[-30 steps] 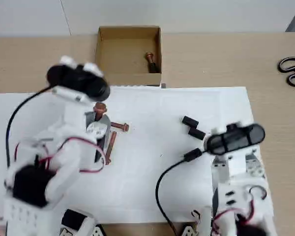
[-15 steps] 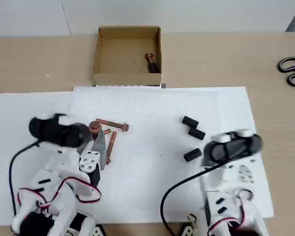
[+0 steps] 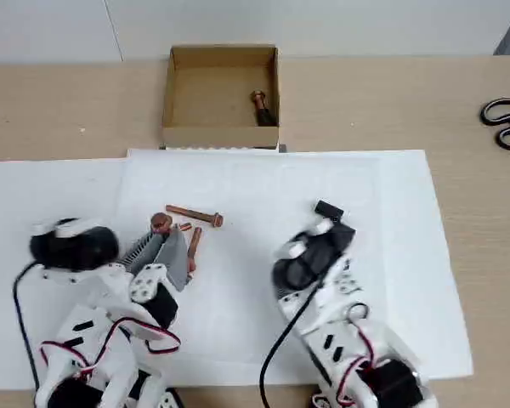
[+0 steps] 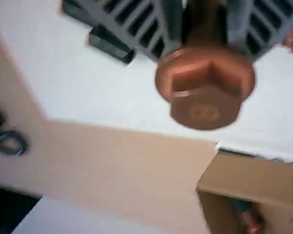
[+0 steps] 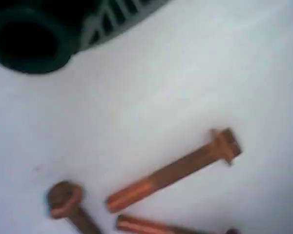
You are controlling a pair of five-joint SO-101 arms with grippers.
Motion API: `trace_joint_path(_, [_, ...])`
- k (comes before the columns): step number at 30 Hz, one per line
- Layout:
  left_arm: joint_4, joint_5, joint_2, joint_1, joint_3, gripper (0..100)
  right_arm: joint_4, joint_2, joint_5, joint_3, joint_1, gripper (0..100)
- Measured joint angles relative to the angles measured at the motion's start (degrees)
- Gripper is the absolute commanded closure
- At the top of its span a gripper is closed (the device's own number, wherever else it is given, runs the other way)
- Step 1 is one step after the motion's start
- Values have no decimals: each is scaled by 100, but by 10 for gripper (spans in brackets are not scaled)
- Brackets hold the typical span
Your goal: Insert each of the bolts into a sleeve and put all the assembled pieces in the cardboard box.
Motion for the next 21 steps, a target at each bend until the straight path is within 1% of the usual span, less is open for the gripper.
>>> trace_joint_path(4, [-378,193,0,62,18,994,-114,0,0,167,-369,995])
trace_joint_path(10, [-457,220,0,62,492,994,-114,0,-18,246,-967,995])
trace_joint_path(14, [-457,229,0,510,571,994,-343,0,-18,396,-1301,995])
trace_joint_path(17, [-571,229,0,985,571,994,-633,0,-18,651,-1345,995])
trace_joint_path(21, [-712,229,0,1152,571,994,-967,0,-18,879,-1371,995])
